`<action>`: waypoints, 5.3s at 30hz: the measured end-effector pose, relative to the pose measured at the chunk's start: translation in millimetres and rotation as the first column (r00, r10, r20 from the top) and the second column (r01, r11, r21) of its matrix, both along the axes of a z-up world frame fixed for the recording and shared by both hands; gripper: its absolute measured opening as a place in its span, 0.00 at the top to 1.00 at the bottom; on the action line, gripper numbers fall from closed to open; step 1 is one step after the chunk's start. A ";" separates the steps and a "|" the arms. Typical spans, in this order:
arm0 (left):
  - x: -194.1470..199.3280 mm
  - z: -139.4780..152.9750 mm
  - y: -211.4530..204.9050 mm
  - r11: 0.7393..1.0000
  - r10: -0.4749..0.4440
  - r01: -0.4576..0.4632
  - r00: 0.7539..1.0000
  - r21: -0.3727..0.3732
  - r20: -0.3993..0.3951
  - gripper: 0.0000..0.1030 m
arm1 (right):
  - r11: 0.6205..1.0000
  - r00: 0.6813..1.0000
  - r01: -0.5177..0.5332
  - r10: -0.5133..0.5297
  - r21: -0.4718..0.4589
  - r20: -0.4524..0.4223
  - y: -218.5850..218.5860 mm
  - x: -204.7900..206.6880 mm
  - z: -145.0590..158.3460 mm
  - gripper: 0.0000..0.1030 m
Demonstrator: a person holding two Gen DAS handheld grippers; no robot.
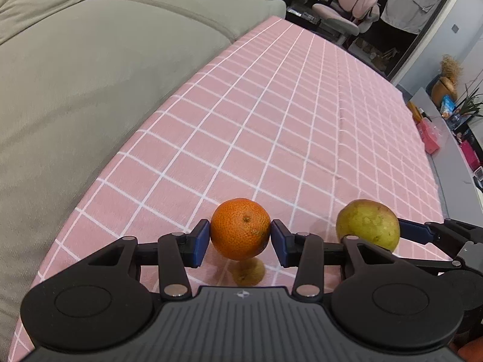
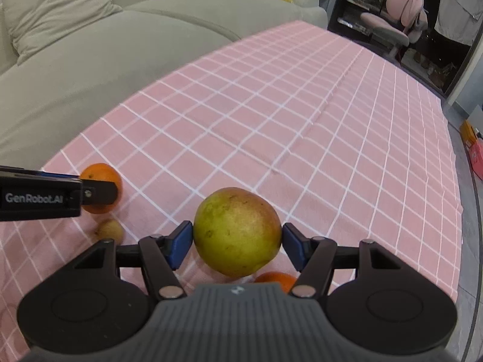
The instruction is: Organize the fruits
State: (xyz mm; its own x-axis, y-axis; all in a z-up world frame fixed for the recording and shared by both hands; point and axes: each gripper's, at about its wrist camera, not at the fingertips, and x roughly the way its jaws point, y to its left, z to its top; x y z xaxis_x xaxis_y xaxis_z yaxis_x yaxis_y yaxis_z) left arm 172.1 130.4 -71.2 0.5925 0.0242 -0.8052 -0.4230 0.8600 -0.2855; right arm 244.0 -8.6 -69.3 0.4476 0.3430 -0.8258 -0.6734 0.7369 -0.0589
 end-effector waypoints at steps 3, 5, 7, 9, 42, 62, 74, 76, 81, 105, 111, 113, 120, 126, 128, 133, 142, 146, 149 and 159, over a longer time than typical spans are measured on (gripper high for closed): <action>-3.4 8.8 -1.8 1.000 -0.004 0.004 1.000 -0.015 0.024 0.52 | 1.000 1.000 -0.003 0.003 0.019 0.016 -1.0 -5.8 11.6 0.40; -5.9 15.7 -2.8 1.000 -0.007 0.008 0.999 -0.027 0.043 0.52 | 0.999 1.000 -0.001 0.001 0.037 0.023 -3.3 -10.6 21.2 0.40; -7.9 23.6 -4.6 1.000 -0.015 0.017 0.998 -0.026 0.056 0.52 | 0.998 1.000 0.000 -0.002 0.056 0.031 -6.6 -15.9 30.1 0.40; -11.0 32.1 -7.7 0.999 -0.026 0.028 0.997 -0.018 0.071 0.52 | 0.997 0.999 0.002 -0.004 0.072 0.038 -11.3 -22.6 39.2 0.40; -41.9 100.7 -132.1 0.868 -0.469 0.489 0.865 -0.085 0.179 0.52 | 0.935 0.963 0.259 -0.268 0.241 0.006 -188.7 -140.8 130.4 0.40; -16.7 37.4 -183.9 0.791 -0.609 0.596 0.790 -0.140 -0.074 0.52 | 0.955 0.954 0.286 -0.276 0.079 -0.114 -219.5 -113.3 60.7 0.40; -12.3 25.8 -200.0 0.755 -0.644 0.656 0.737 -0.016 -0.205 0.52 | 0.973 0.966 0.231 -0.226 0.022 -0.124 -207.9 -82.0 28.2 0.40; -11.8 24.8 -201.2 0.750 -0.643 0.661 0.732 0.004 -0.224 0.52 | 0.975 0.968 0.222 -0.219 0.009 -0.125 -205.6 -78.0 23.6 0.40; -10.2 21.8 -202.3 0.741 -0.652 0.671 0.721 0.006 -0.235 0.52 | 0.979 0.971 0.202 -0.204 -0.027 -0.127 -199.8 -72.7 12.5 0.40; -9.3 18.1 -204.6 0.722 -0.663 0.691 0.705 0.036 -0.252 0.50 | 0.978 0.977 0.152 -0.171 -0.144 -0.129 -179.7 -67.2 -9.7 0.40; -9.5 18.0 -203.1 0.726 -0.662 0.687 0.710 0.030 -0.240 0.50 | 0.976 0.975 0.152 -0.173 -0.158 -0.136 -179.2 -65.5 -8.3 0.40; -9.7 17.9 -203.9 0.723 -0.665 0.690 0.708 0.033 -0.240 0.49 | 0.976 0.978 0.145 -0.166 -0.161 -0.127 -178.4 -66.9 -5.9 0.40; -13.6 27.7 -201.4 0.724 -0.666 0.688 0.715 0.045 -0.210 0.42 | 0.974 0.985 0.142 -0.158 -0.178 -0.075 -178.0 -69.7 6.6 0.32; -19.8 45.5 -194.6 0.733 -0.661 0.678 0.730 0.061 -0.170 0.36 | 0.971 0.982 0.181 -0.187 -0.159 -0.024 -180.0 -78.1 24.1 0.23; -22.6 52.5 -192.4 0.734 -0.660 0.675 0.735 0.072 -0.154 0.36 | 0.969 0.980 0.197 -0.199 -0.150 0.001 -180.3 -82.4 31.3 0.23; -32.1 70.3 -177.6 0.758 -0.637 0.644 0.765 0.101 -0.100 0.35 | 0.959 0.964 0.266 -0.262 -0.101 0.054 -184.3 -92.1 50.9 0.22; -52.4 88.1 -138.9 0.827 -0.549 0.543 0.836 0.146 -0.005 0.35 | 0.940 0.936 0.340 -0.340 0.023 0.085 -175.8 -113.4 76.3 0.22; -61.0 91.1 -125.1 0.843 -0.525 0.514 0.851 0.159 0.031 0.35 | 0.937 0.936 0.343 -0.347 0.073 0.060 -165.5 -119.0 80.3 0.22; -66.2 90.9 -118.2 0.847 -0.514 0.503 0.858 0.170 0.020 0.35 | 0.941 0.943 0.322 -0.328 0.101 0.050 -154.1 -126.0 81.1 0.22; -77.2 81.4 -86.4 0.876 -0.472 0.471 0.881 0.104 -0.016 0.35 | 0.984 0.986 0.144 -0.152 0.105 0.072 -111.8 -148.1 79.1 0.23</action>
State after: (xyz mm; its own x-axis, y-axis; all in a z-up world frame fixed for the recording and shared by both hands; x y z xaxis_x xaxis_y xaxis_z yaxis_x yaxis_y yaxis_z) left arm 94.9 44.0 10.2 0.5621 -0.1790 -0.8075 0.0427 0.9813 -0.1878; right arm 95.9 -120.4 9.7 0.5621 0.3469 -0.7508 -0.5528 0.8328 -0.0290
